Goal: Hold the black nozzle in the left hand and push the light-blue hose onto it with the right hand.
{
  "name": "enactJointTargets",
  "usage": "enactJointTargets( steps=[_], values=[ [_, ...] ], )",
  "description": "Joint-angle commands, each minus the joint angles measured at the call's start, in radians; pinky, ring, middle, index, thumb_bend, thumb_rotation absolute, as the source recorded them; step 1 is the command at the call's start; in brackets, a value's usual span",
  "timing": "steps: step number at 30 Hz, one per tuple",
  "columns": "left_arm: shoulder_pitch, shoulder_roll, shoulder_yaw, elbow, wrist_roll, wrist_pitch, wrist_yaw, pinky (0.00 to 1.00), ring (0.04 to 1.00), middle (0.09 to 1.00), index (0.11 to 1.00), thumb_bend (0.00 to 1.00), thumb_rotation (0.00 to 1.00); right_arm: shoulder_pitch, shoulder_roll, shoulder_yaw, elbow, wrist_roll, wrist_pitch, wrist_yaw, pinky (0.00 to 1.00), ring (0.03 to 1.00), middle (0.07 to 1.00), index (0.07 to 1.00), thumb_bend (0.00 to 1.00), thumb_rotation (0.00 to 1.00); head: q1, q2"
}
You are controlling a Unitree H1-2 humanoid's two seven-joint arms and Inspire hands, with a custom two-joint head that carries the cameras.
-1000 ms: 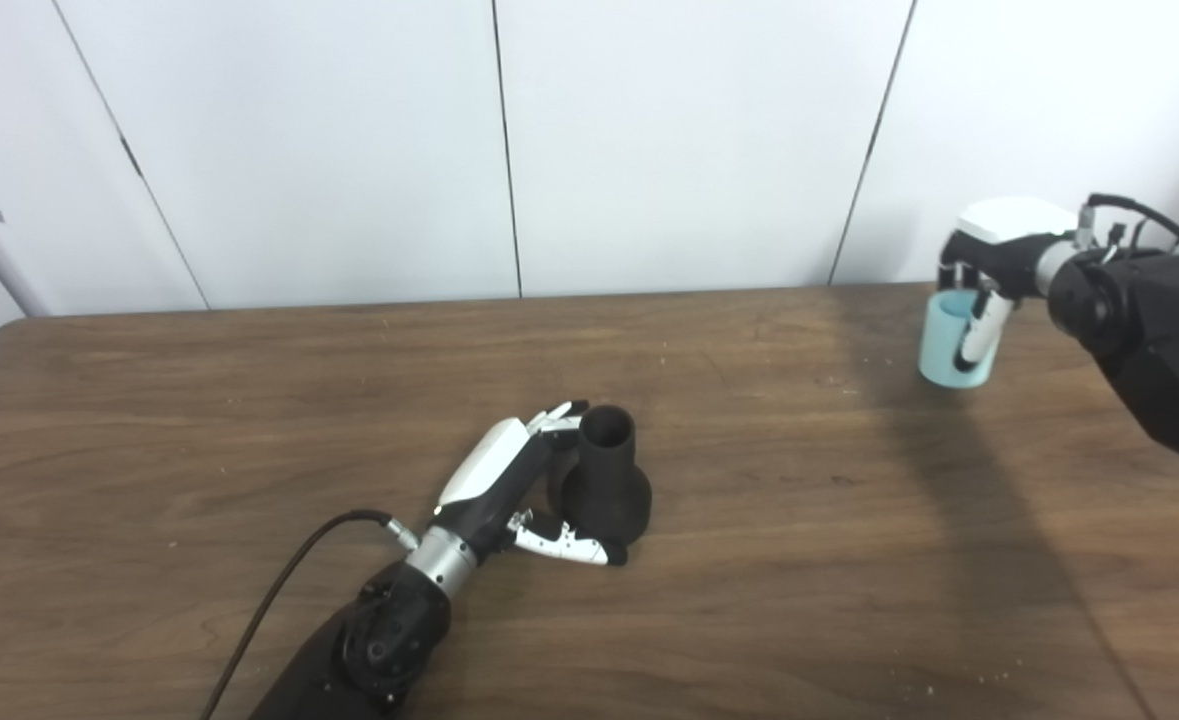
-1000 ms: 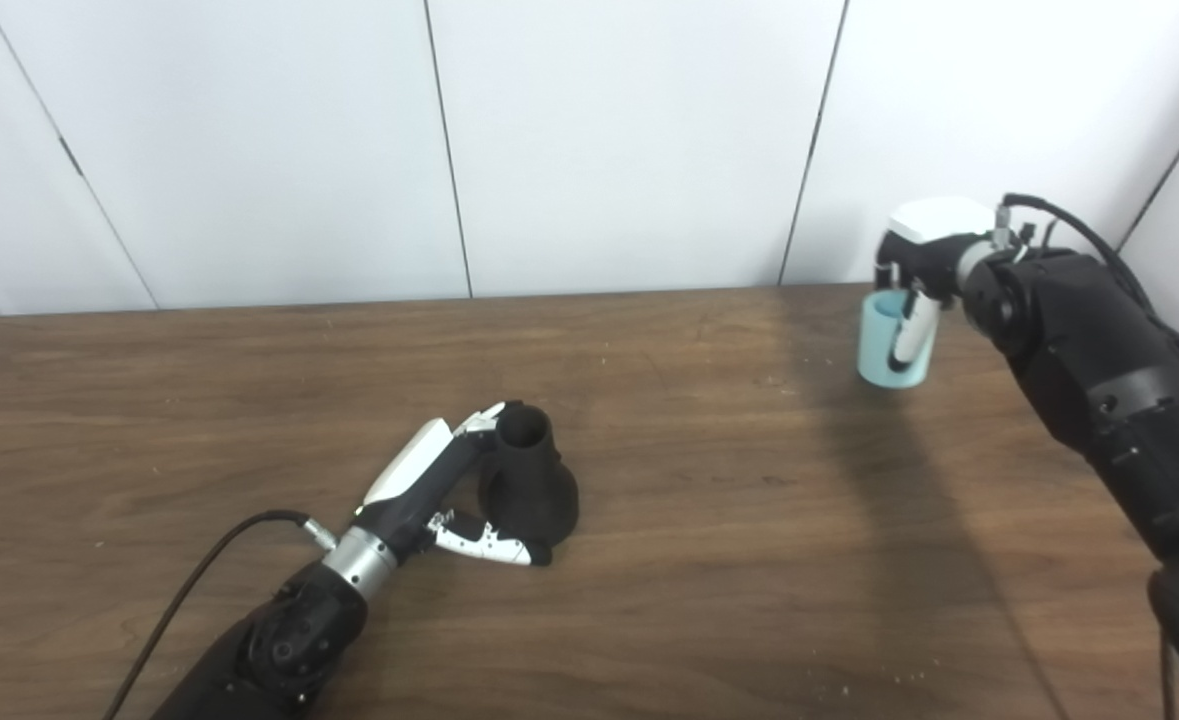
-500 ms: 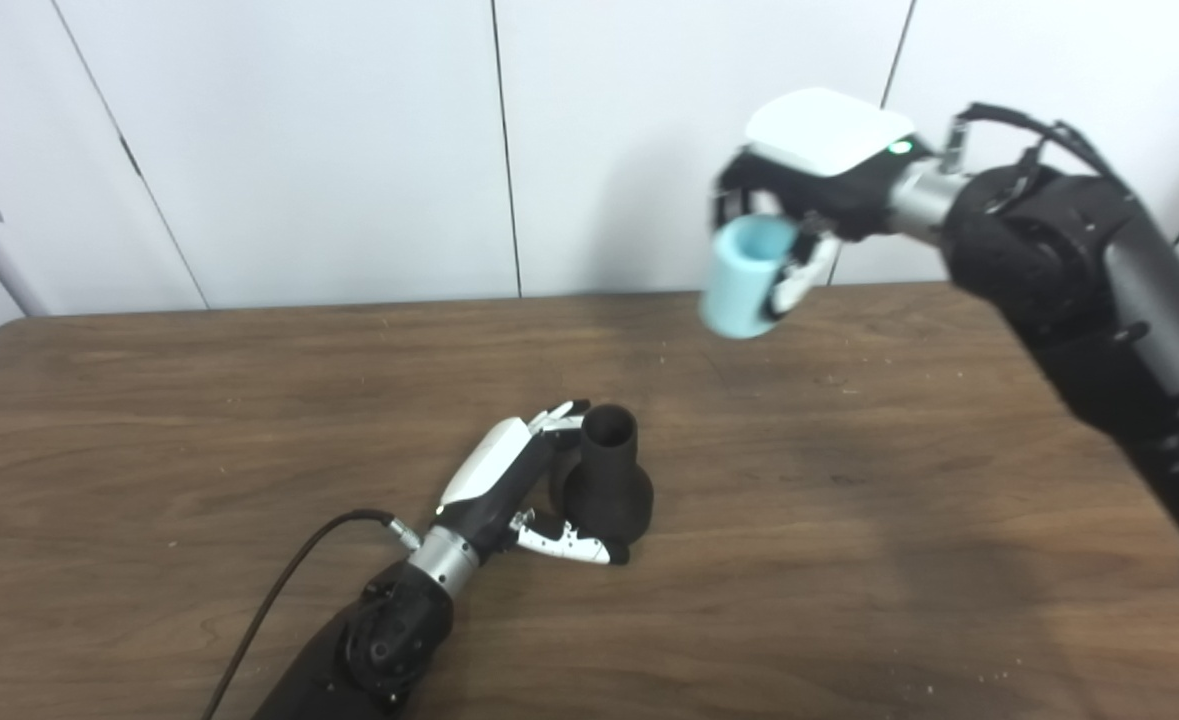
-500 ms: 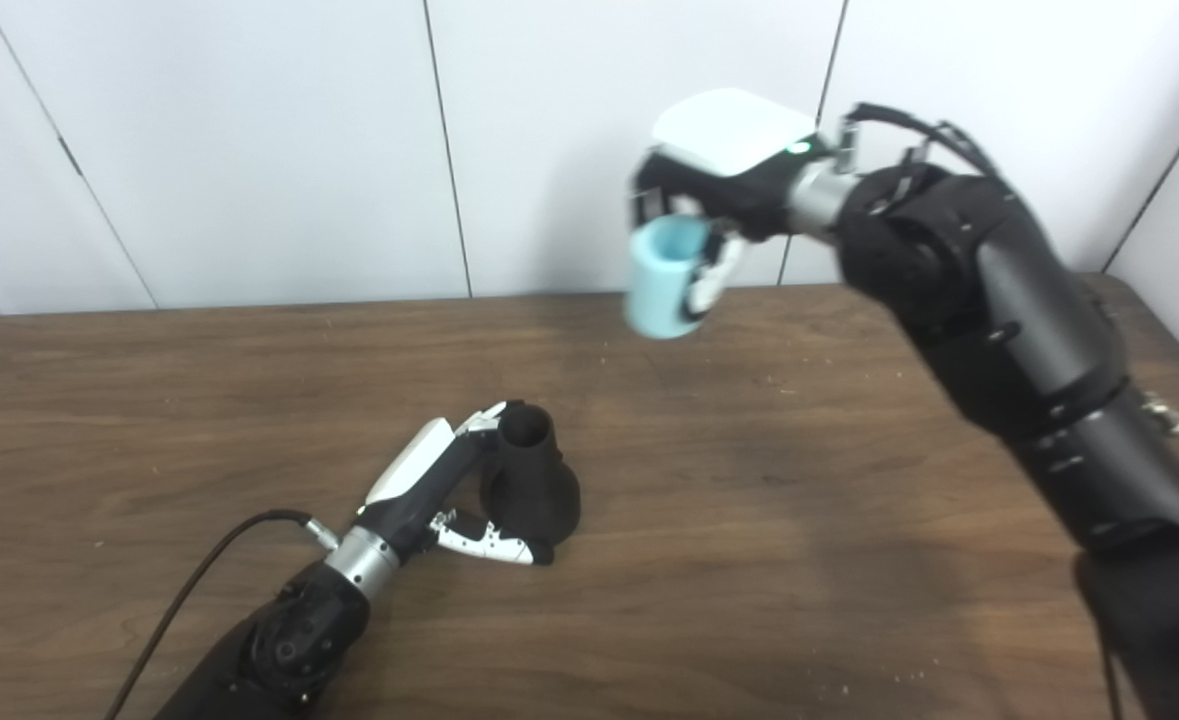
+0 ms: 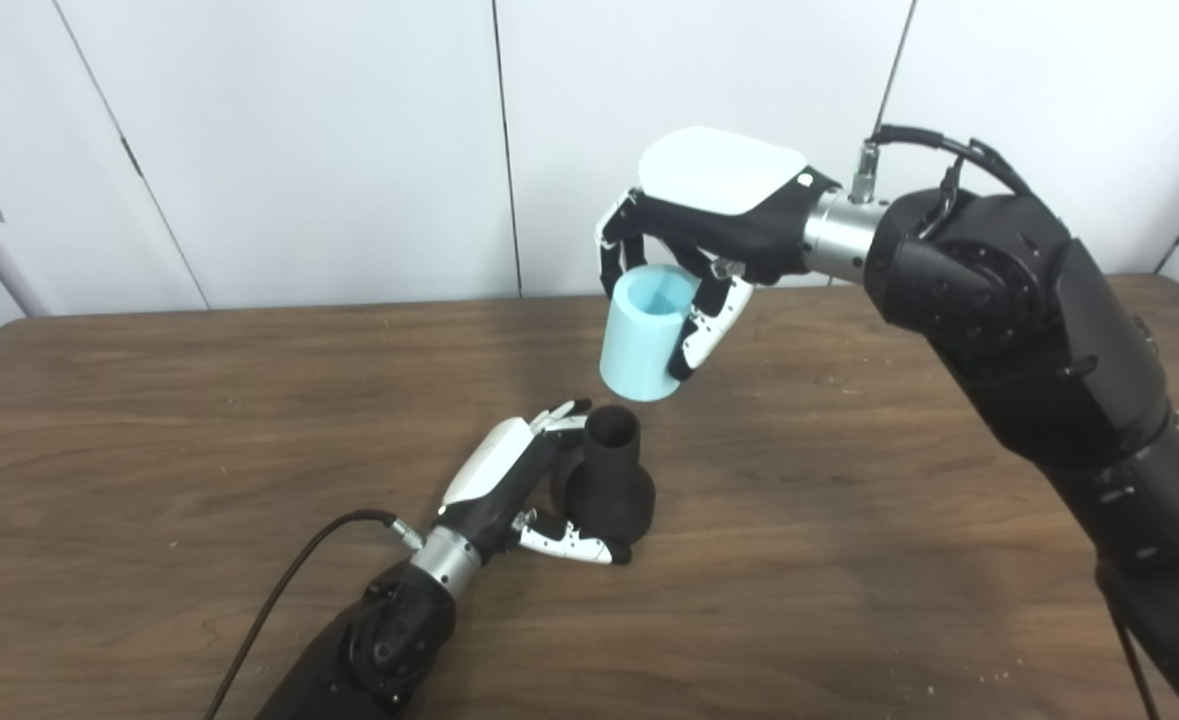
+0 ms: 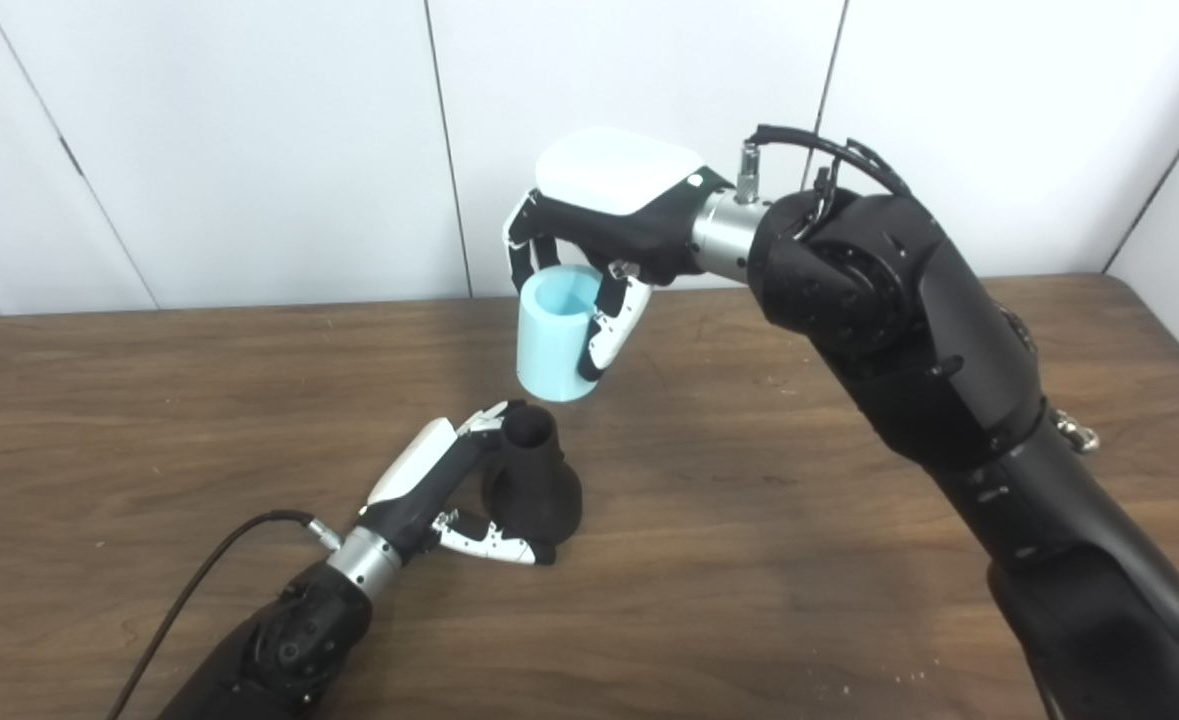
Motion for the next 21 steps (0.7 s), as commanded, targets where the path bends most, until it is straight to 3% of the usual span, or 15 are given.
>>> enactJointTargets(
  steps=[1, 21],
  values=[
    [0.164, -0.026, -0.067, 0.127, 0.062, 0.014, -0.012, 1.00, 0.965, 0.813, 0.483, 0.50, 0.08, -0.076, -0.004, -0.036, -0.057, 0.018, 0.022, 0.005, 0.10, 0.178, 0.470, 0.484, 0.53, 0.00, -0.001, 0.001],
    [0.165, -0.026, -0.068, 0.122, 0.067, 0.021, -0.016, 1.00, 0.965, 0.813, 0.483, 0.50, 0.08, -0.055, 0.028, -0.018, -0.080, 0.014, 0.063, 0.033, 0.11, 0.189, 0.470, 0.485, 0.53, 0.00, 0.003, 0.006]
  ],
)
